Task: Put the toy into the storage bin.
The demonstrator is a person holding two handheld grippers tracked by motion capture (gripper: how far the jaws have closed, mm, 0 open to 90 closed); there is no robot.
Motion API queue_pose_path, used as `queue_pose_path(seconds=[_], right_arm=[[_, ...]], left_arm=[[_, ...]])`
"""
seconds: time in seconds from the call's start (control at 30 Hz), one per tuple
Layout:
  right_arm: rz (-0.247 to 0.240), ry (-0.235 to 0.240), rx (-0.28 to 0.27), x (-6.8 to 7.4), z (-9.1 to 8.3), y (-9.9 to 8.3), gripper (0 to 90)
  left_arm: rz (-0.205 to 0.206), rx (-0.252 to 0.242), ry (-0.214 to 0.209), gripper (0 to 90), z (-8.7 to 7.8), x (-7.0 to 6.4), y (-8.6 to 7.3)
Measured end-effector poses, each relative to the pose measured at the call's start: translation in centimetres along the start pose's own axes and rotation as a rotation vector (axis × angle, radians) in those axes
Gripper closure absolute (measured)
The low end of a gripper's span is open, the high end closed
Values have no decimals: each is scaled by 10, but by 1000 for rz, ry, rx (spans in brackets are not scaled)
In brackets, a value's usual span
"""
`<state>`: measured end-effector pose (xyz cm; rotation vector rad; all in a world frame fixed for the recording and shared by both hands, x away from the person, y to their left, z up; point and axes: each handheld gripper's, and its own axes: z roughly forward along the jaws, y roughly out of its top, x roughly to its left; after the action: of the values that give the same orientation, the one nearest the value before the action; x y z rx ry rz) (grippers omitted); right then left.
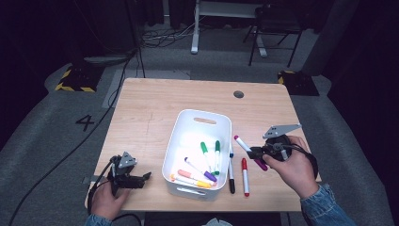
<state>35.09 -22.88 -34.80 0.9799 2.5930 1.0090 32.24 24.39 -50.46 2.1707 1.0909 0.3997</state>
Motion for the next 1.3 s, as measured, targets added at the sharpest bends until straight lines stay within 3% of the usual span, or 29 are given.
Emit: queue_pose_path(seconds=[0.27, 0.5, 0.87, 1.17, 1.3], right_arm=[[-45, 32, -35, 16, -6, 22, 770], [-112, 78, -52, 38, -3, 46, 770], [-198, 155, -20, 68, 24, 77, 770], [-223, 191, -5, 77, 45, 87, 770], [-231, 175, 36, 77, 53, 85, 770]], left_arm=[[-1, 0, -1, 144, 0, 0, 0], [1, 1, -1, 144, 0, 0, 0], [1, 1, -1, 144, 0, 0, 0], [-1, 0, -1, 144, 0, 0, 0], [-1, 0, -1, 144, 0, 0, 0]])
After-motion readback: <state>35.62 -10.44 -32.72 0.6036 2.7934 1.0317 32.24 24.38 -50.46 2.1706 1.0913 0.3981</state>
